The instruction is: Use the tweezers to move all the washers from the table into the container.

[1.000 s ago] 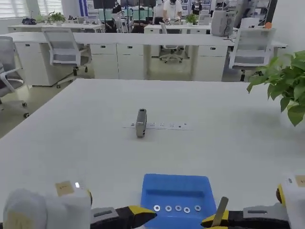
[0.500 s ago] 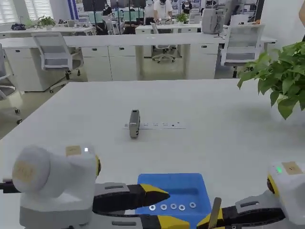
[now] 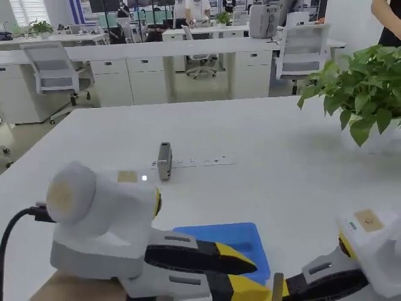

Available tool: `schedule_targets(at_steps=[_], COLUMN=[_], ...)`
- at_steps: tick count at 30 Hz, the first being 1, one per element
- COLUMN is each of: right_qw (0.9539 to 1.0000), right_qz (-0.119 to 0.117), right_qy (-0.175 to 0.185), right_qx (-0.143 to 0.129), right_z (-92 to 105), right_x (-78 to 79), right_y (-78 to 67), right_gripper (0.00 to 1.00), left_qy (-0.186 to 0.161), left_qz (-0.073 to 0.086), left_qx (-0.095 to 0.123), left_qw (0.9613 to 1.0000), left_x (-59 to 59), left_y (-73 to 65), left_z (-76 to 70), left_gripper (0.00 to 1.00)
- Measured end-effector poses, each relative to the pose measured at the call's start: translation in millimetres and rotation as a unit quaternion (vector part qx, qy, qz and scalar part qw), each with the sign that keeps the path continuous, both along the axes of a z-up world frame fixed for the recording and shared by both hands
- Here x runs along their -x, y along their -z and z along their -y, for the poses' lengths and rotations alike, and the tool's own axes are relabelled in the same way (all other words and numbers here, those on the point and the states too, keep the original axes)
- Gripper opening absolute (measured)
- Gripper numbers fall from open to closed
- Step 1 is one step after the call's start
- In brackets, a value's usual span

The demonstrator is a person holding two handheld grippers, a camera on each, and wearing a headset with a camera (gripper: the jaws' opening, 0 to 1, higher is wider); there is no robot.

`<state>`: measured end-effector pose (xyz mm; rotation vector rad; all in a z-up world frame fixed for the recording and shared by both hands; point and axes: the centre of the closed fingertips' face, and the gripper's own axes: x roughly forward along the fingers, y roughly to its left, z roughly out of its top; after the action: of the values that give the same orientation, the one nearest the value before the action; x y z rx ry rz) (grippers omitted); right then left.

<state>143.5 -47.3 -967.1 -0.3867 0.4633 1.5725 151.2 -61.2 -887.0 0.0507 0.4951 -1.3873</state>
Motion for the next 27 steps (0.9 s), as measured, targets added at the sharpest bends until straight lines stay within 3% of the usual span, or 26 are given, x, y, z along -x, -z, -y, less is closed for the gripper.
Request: schedule_targets(at_steps=[4,10,21,27], right_qw=[1.0000,0.9998,0.9994,0.9987], right_qz=[0.000,0.002,0.005,0.006], right_qy=[-0.006,-0.009,-0.002,0.001], right_qx=[0.006,0.015,0.034,0.050], right_z=[1.5,3.8,9.4,12.9], right_x=[1.1,2.1,-0.8,-0.8], right_y=[1.5,4.4,11.4,18.0], right_gripper=[0.03,0.03,0.03,0.04], left_qy=[0.013,0.031,0.050,0.072], left_qz=[0.002,0.005,0.005,0.027], left_qx=[-0.021,-0.031,-0.049,-0.076], left_qw=[0.9997,0.9990,0.9975,0.9942], left_x=[-1.7,-1.6,-4.4,-3.5], left_y=[7.0,10.6,21.0,28.6], left_z=[7.2,17.2,19.7,15.6], left_gripper=[0.06,0.06,0.00,0.00])
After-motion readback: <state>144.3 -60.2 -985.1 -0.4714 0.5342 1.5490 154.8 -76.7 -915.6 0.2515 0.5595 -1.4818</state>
